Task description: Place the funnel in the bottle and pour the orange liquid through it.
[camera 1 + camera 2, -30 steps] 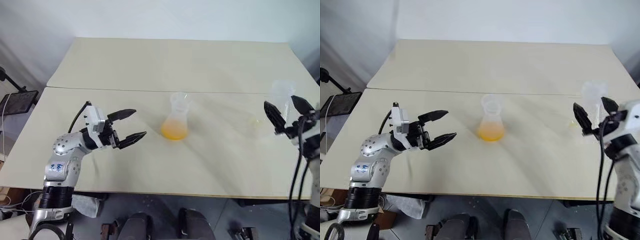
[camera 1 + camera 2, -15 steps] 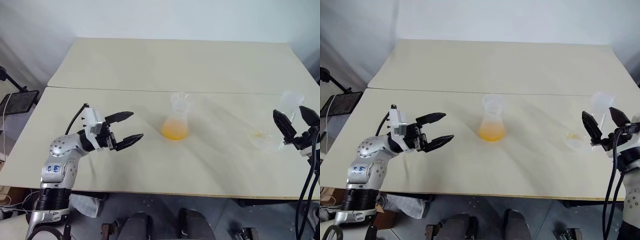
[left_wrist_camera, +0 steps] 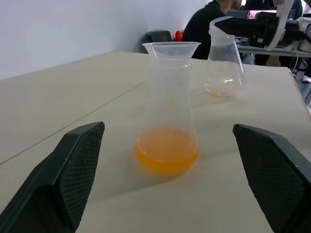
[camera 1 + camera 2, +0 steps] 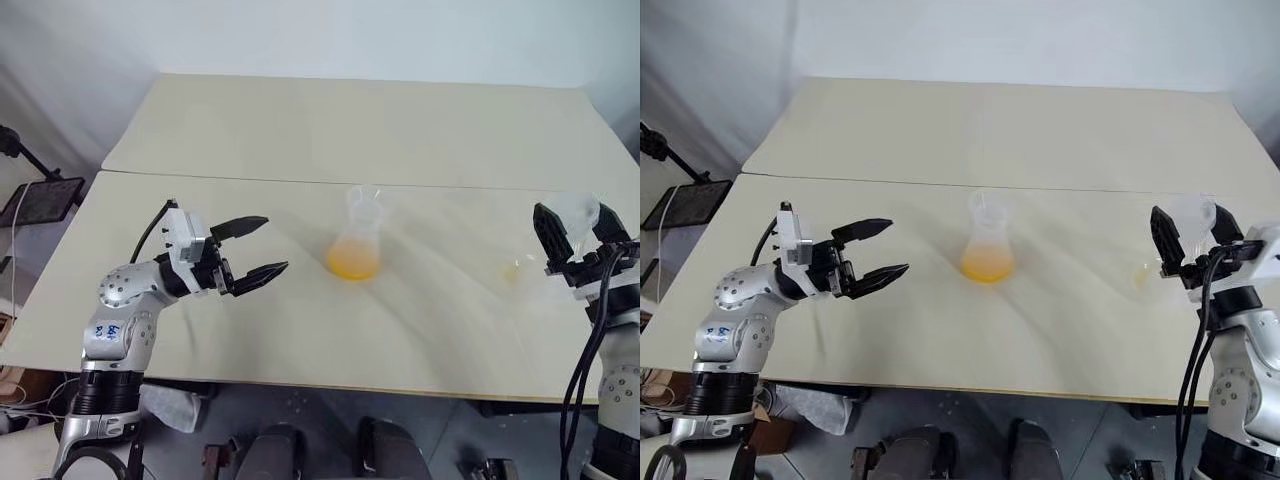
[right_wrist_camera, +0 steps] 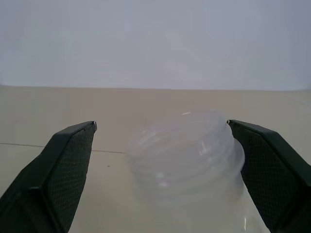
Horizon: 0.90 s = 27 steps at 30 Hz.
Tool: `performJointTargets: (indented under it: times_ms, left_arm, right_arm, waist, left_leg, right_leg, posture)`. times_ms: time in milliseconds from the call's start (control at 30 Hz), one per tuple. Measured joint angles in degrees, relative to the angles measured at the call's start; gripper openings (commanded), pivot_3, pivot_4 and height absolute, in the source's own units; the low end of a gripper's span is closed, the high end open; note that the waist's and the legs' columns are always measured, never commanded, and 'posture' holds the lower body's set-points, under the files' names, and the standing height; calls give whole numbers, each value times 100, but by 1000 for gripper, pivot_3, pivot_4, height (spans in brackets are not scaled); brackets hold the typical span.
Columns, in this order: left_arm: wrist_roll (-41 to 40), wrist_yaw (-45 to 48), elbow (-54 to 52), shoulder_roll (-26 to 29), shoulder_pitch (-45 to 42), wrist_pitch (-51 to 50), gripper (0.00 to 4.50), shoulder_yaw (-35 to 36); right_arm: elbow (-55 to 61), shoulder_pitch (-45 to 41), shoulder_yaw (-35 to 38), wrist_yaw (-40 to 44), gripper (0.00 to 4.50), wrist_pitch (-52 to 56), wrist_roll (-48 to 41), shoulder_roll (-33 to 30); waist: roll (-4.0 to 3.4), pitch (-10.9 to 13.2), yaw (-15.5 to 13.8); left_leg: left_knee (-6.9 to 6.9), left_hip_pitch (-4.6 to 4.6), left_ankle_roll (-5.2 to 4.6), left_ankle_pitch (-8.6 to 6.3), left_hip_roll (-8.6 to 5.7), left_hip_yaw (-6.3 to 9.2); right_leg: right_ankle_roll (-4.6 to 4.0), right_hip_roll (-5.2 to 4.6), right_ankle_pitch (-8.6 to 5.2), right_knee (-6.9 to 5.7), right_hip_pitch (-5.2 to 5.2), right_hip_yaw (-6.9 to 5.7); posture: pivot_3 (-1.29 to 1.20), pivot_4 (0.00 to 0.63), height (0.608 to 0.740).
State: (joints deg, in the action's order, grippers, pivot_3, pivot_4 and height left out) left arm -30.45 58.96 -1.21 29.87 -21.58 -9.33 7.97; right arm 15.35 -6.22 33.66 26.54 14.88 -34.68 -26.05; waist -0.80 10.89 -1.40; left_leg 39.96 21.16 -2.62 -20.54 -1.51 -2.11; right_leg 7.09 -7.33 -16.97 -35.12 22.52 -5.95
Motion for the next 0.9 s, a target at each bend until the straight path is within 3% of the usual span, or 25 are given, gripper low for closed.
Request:
performJointTargets:
  times_ms: [900]
  left_arm:
    - [-9, 69, 8, -1, -36, -59, 4500, -2]
  right_arm:
    - [85, 125, 280, -144, 4479, -75, -577, -178]
  waist:
    - [0, 0, 8]
  left_leg:
    - [1, -2, -3, 2, 2, -4]
  right_leg:
    - [0, 0, 0, 0, -1, 1]
  posture:
    - [0, 150, 740]
